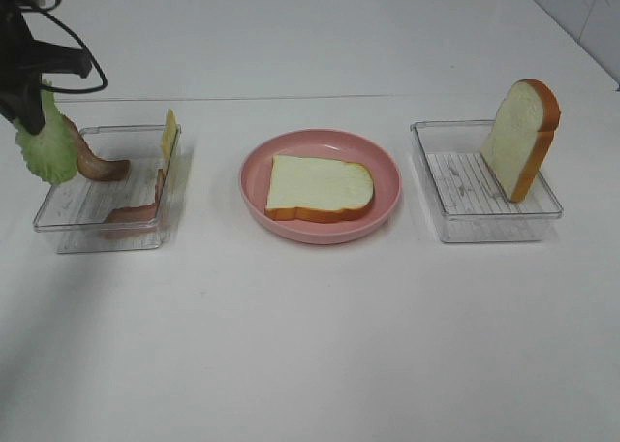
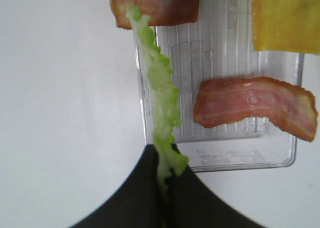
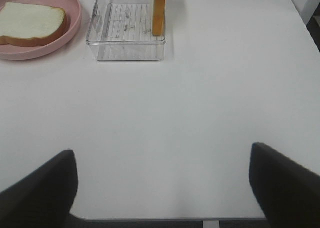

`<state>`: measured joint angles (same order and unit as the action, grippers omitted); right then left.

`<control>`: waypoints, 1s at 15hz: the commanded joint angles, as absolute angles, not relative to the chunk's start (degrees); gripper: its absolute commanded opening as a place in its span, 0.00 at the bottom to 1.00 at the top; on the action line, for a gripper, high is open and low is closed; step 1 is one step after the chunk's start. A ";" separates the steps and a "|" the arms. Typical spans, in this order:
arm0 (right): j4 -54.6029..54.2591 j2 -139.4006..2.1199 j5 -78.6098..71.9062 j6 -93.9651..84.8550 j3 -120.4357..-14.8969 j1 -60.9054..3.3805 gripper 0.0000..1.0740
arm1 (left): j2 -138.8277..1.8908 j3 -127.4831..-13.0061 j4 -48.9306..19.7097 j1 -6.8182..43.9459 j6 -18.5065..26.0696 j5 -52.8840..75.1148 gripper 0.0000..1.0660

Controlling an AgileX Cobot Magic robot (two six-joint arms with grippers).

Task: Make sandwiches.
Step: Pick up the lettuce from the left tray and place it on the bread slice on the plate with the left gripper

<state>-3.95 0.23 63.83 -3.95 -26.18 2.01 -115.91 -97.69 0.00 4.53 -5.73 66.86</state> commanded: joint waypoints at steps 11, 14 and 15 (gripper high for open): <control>-3.72 2.01 63.08 -4.30 -25.95 2.18 0.83 | -114.08 -109.55 -17.02 19.31 -0.86 66.18 0.00; -3.72 2.01 63.08 -4.30 -25.95 2.18 0.83 | -127.43 -120.89 -24.47 23.72 5.44 66.81 0.00; -3.72 2.01 63.08 -4.30 -25.95 2.18 0.83 | -129.32 -122.21 -25.44 24.06 5.90 66.81 0.00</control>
<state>-3.95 0.23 63.77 -3.95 -26.18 2.01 -128.29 -121.64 -23.78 23.66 5.04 66.69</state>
